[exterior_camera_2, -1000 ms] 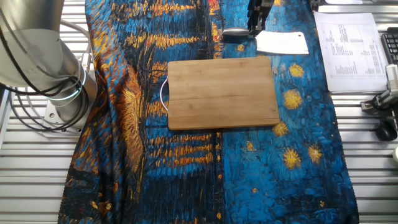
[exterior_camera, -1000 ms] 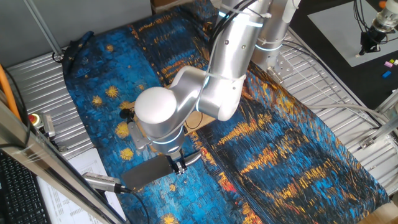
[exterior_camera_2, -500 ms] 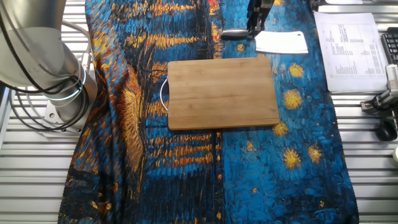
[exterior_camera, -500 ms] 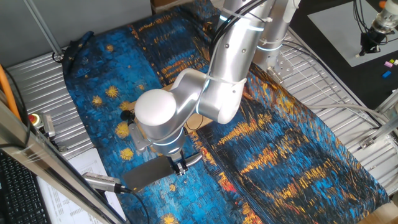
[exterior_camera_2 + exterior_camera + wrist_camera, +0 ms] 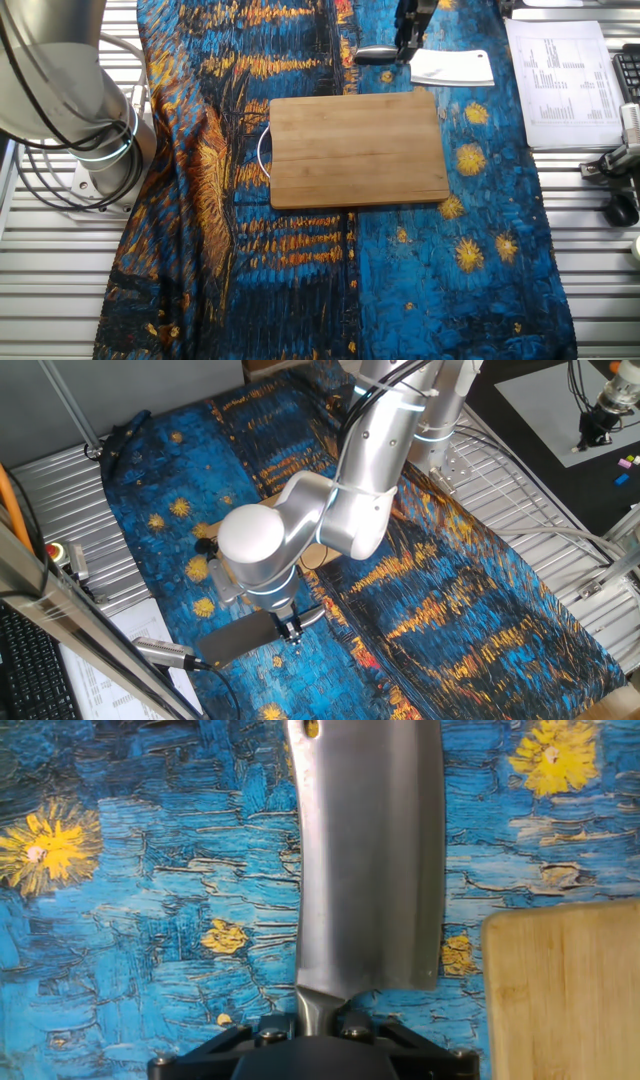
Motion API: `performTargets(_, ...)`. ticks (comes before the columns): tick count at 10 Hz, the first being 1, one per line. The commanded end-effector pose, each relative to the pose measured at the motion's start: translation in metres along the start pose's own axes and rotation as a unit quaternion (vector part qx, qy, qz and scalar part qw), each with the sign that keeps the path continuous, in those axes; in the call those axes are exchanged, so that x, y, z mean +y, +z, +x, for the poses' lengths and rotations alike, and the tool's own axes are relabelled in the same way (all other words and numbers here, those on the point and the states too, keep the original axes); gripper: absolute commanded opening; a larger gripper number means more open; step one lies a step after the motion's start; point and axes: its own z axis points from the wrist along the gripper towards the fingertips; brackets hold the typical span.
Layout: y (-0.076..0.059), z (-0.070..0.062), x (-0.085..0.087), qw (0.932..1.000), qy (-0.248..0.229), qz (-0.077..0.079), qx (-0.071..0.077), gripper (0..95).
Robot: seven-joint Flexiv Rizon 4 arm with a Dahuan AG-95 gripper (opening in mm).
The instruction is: Put the knife on the cutting board
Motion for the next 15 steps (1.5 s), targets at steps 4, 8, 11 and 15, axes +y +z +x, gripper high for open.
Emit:
performTargets(4, 0.003, 0.000, 0.001, 0.9999, 0.003, 0.011, -0.002, 19.0)
performTargets(8, -0.008, 0.000, 0.001, 0.9999, 0.003, 0.011, -0.001, 0.0)
performTargets(11, -0.025, 0.003, 0.001, 1.0000, -0.004, 0.008, 0.000, 0.0)
performTargets(15, -0.047, 0.007, 0.003, 0.9999, -0.008, 0.007, 0.002, 0.0)
